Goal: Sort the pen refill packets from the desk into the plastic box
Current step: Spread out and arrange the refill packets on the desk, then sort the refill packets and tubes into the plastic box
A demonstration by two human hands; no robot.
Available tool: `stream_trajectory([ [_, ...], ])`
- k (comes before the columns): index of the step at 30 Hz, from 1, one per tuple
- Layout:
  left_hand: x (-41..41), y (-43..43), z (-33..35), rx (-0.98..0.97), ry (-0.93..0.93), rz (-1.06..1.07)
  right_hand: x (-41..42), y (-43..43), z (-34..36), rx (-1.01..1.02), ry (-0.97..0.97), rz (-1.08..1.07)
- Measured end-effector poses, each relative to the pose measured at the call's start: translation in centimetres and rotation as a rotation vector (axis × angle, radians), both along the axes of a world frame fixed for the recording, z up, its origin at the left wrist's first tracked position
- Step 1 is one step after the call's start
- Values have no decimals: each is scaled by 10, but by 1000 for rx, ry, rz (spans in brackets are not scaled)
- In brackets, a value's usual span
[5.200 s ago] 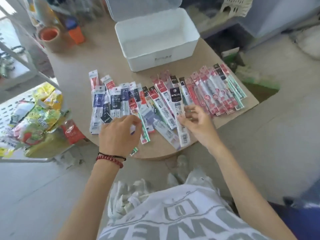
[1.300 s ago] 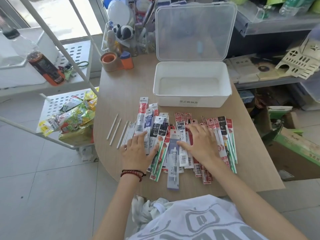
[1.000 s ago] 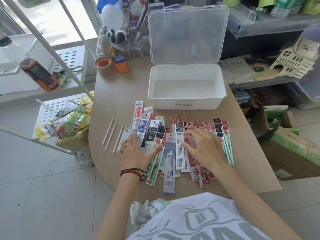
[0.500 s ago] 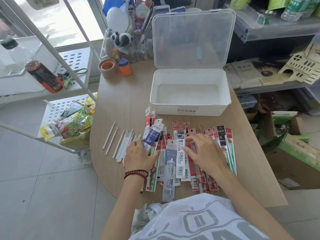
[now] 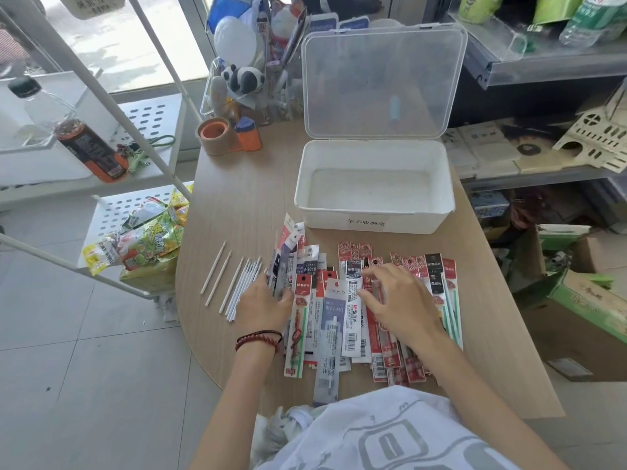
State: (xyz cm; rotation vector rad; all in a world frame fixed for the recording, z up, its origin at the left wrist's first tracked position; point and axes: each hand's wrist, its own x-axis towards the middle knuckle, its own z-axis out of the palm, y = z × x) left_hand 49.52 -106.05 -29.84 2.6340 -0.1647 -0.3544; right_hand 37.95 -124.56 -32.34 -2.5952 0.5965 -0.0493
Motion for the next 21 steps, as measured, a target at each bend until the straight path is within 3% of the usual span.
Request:
stream_trajectory([
  [4, -5, 1, 7, -55, 40, 50, 2, 1, 6, 20, 5, 15],
  [13, -10, 20, 28, -439, 243, 209, 16, 19, 34, 105, -29, 93],
  [18, -9, 17, 33, -637, 403, 218, 26, 30, 38, 255, -48, 106],
  [21, -19, 9, 28, -640, 438, 160, 27, 37, 42, 357, -58, 88],
])
